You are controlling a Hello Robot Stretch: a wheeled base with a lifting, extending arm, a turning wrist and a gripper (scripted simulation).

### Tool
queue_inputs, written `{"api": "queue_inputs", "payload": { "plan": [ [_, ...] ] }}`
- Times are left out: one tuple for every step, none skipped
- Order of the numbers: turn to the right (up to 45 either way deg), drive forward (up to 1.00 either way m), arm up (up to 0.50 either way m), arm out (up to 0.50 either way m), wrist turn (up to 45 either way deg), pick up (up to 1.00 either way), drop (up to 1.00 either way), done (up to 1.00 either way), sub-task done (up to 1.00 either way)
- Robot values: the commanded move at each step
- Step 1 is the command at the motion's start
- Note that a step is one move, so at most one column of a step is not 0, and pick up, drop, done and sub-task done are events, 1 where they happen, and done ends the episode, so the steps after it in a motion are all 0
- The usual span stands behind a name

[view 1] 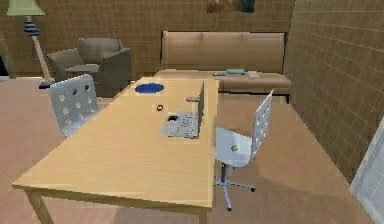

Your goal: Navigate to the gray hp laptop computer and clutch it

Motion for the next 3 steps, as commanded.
{"api": "queue_inputs", "payload": {
  "plan": [
    [-45.0,0.0,0.0,0.0,0.0,0.0,0.0,0.0,0.0],
    [-45.0,0.0,0.0,0.0,0.0,0.0,0.0,0.0,0.0],
    [36.0,0.0,0.0,0.0,0.0,0.0,0.0,0.0,0.0]
  ]
}}
